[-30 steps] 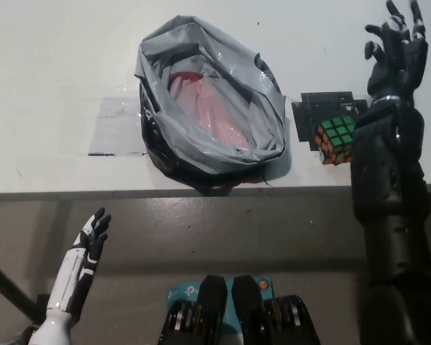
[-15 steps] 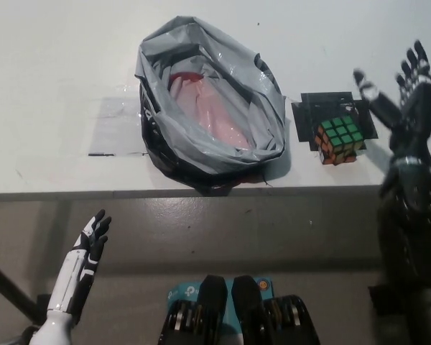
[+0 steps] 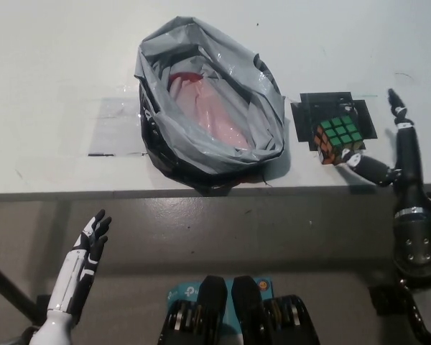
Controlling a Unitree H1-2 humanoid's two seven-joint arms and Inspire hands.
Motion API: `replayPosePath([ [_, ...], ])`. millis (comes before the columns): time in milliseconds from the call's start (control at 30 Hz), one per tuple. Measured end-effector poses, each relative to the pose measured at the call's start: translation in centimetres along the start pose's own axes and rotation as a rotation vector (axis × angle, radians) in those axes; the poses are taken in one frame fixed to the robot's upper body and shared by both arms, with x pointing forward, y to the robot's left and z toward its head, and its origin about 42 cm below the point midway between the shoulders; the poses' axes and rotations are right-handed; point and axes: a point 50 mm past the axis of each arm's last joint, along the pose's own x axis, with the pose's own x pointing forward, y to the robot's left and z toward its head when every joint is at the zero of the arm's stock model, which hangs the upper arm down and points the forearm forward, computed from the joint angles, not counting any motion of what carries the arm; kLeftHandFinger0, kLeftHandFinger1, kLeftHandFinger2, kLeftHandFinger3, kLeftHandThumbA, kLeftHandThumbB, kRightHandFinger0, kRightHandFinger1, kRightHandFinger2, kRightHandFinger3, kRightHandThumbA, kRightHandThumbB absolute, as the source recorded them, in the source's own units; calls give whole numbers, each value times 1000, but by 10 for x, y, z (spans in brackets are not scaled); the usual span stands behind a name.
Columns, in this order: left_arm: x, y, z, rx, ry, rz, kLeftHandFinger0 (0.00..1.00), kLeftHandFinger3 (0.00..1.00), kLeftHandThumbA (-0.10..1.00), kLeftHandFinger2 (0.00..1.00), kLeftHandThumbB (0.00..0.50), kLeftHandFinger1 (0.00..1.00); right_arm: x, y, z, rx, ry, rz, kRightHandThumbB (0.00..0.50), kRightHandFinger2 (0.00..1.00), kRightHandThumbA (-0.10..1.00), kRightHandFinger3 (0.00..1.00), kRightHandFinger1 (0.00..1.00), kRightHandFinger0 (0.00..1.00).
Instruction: Use the right hand to pick up a rubix's cube and place it into a plastic bag and lift the bag
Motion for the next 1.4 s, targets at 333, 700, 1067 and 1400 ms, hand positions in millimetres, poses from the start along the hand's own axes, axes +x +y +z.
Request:
replayPosePath([
  [333,0,0,0,-2,-1,0,1000,1000,1000,1000,243,1000,-10,19,28,-201,-146,90,500,1000,958,1000,1000,1000],
  [700,4,2,3,1,-13,-1,1000,1000,1000,1000,249,1000,-12,33,49,-424,-259,128,500,1000,929,1000,1000,1000],
  [1067,5,5,3,8,-15,-5,1000,1000,1000,1000,249,1000,5,26,49,-527,-255,81,499,1000,940,1000,1000,1000],
  [1400,5,5,3,7,-15,-6,1000,1000,1000,1000,245,1000,18,15,51,-539,-238,36,500,1000,962,1000,1000,1000],
])
